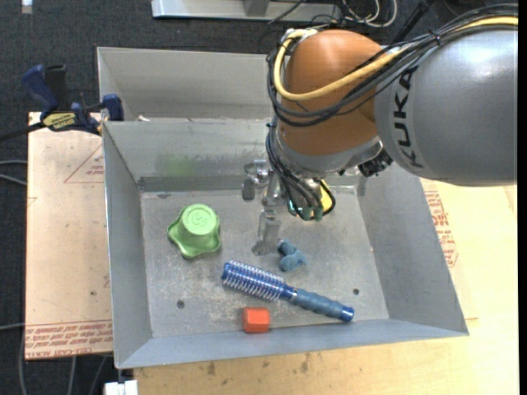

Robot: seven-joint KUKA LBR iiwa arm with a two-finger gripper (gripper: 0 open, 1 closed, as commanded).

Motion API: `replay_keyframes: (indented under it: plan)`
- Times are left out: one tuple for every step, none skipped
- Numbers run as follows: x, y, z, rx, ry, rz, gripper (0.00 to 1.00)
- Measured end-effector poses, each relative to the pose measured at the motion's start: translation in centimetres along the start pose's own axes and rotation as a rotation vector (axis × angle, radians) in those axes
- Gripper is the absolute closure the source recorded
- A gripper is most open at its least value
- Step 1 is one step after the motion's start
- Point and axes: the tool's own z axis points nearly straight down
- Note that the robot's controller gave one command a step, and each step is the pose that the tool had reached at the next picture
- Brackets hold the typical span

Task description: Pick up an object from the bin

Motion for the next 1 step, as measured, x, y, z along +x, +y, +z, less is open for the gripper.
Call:
replay_keyframes:
  plan:
    - [6.36,-3.55,14.89,0.0,-0.002,-0.316,0.0]
